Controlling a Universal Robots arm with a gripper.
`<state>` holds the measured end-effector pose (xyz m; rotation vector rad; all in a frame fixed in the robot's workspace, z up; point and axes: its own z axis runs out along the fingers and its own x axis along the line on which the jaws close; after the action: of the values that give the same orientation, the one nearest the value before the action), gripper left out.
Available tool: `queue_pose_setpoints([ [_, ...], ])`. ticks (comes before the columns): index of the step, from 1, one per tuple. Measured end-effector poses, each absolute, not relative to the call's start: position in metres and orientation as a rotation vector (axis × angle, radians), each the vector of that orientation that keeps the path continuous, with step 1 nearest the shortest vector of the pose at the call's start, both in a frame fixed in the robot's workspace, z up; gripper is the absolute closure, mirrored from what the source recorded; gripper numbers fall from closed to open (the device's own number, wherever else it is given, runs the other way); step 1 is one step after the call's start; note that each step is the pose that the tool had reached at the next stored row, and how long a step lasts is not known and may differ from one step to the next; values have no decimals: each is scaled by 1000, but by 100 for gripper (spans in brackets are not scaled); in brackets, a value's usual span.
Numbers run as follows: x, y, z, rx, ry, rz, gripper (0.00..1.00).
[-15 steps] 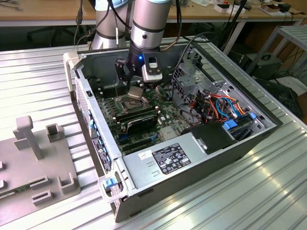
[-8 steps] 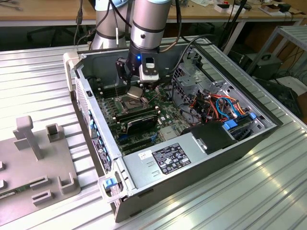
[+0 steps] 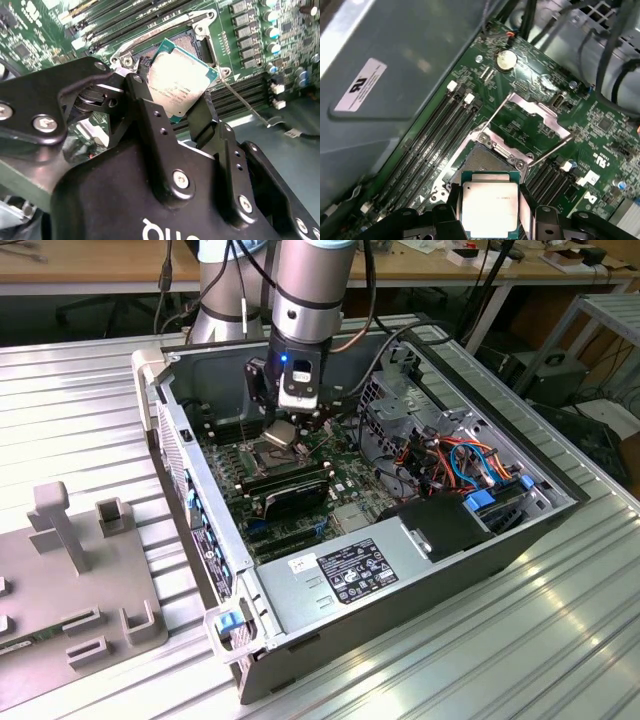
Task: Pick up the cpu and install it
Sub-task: 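Place the cpu into insertion slot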
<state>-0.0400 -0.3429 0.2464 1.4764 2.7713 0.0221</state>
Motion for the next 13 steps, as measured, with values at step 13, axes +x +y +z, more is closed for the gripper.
queue_pose_setpoints([
  [13, -40, -343, 245, 1844, 2539, 21, 45],
])
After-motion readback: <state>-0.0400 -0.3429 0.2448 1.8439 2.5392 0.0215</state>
